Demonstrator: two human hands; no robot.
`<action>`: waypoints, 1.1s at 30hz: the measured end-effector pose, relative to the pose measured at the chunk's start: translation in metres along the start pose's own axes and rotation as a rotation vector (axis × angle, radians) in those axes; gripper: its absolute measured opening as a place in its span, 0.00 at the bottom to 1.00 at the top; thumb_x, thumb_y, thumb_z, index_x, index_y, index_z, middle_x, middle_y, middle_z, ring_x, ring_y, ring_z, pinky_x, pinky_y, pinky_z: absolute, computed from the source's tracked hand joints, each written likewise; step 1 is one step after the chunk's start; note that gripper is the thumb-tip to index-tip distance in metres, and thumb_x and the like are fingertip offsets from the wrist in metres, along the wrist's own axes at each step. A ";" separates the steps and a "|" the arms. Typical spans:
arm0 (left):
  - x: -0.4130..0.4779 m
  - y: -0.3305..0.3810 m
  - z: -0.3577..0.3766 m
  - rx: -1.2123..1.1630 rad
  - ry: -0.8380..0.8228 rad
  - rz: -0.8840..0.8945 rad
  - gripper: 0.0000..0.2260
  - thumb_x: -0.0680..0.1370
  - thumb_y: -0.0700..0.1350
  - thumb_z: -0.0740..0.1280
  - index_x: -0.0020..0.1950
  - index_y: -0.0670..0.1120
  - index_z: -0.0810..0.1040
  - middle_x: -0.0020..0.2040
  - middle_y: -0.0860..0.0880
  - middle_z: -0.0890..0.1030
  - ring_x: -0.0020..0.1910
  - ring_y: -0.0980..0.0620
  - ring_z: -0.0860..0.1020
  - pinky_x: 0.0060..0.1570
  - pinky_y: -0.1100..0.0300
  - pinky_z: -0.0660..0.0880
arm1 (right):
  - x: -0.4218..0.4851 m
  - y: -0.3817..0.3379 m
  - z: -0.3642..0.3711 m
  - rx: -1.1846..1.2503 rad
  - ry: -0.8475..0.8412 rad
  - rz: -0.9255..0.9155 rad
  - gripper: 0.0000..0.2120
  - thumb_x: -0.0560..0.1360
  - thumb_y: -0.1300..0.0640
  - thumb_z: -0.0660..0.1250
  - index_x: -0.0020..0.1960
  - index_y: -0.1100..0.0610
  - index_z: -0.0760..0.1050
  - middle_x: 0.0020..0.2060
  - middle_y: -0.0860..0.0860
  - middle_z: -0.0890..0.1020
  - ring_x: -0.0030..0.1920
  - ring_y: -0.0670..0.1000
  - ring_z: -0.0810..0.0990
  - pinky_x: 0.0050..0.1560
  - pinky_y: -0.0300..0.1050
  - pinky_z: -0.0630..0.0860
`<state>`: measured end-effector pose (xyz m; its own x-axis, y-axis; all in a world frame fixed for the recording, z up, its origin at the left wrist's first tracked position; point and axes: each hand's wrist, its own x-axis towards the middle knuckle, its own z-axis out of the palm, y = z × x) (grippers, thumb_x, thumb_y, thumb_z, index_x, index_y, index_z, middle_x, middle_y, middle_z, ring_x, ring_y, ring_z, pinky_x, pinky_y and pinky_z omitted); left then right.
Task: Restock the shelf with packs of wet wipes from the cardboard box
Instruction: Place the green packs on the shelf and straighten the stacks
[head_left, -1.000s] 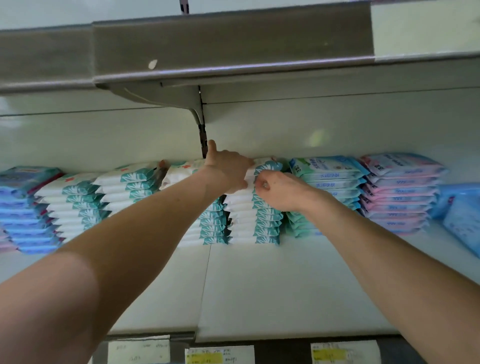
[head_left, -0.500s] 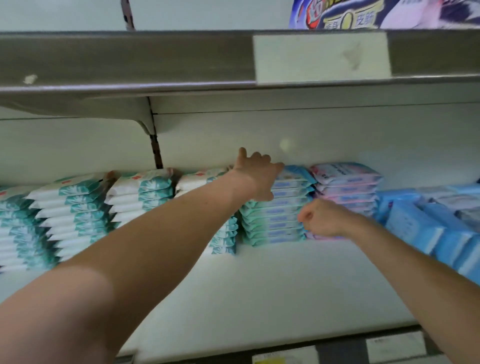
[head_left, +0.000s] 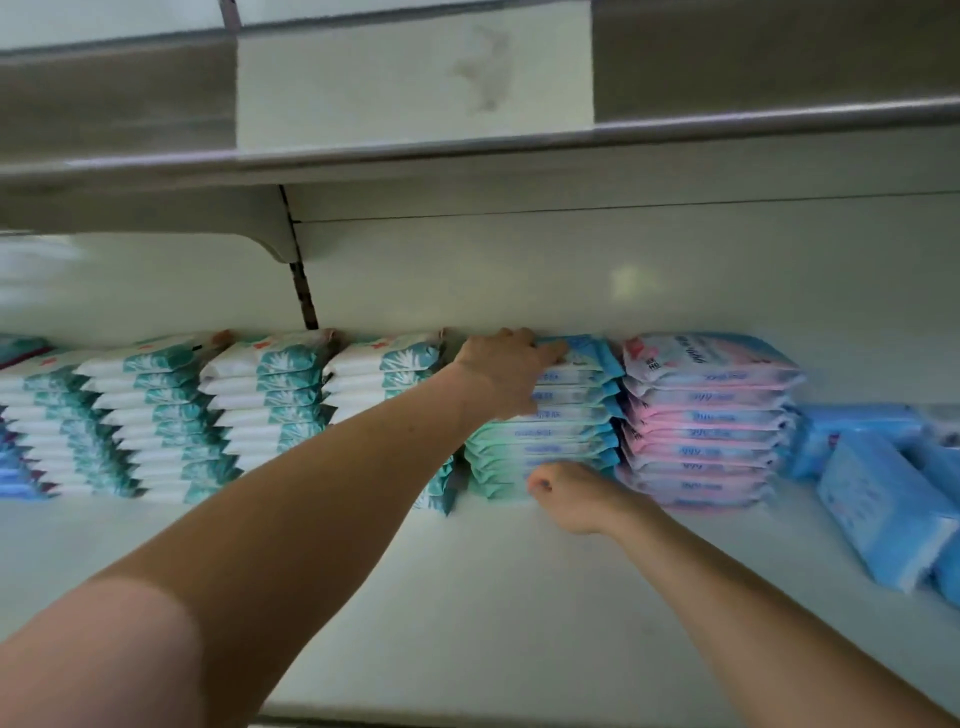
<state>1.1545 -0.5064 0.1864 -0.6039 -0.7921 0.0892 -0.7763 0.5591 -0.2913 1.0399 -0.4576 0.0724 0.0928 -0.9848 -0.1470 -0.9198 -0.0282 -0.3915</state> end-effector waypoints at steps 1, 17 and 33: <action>0.000 0.000 0.001 -0.007 -0.002 -0.003 0.34 0.78 0.53 0.66 0.78 0.55 0.50 0.70 0.46 0.67 0.66 0.44 0.69 0.55 0.49 0.73 | 0.000 -0.001 0.001 0.012 0.020 0.001 0.14 0.79 0.59 0.53 0.52 0.60 0.77 0.52 0.57 0.81 0.52 0.56 0.79 0.54 0.48 0.76; 0.002 -0.005 -0.002 0.044 0.002 0.038 0.36 0.77 0.56 0.66 0.79 0.55 0.49 0.69 0.47 0.68 0.64 0.44 0.72 0.50 0.52 0.72 | -0.021 0.030 0.003 0.591 0.072 0.254 0.08 0.76 0.60 0.59 0.49 0.48 0.71 0.36 0.49 0.73 0.36 0.49 0.71 0.29 0.38 0.72; -0.005 -0.025 0.003 0.099 -0.040 0.046 0.37 0.76 0.57 0.66 0.78 0.54 0.49 0.69 0.46 0.68 0.64 0.44 0.72 0.53 0.48 0.73 | -0.015 0.001 -0.007 0.490 -0.050 0.318 0.05 0.76 0.59 0.61 0.49 0.59 0.75 0.35 0.56 0.79 0.32 0.51 0.76 0.33 0.41 0.76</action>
<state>1.1773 -0.5166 0.1899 -0.6290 -0.7766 0.0361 -0.7253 0.5695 -0.3868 1.0355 -0.4436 0.0804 -0.1299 -0.9222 -0.3641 -0.6226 0.3617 -0.6939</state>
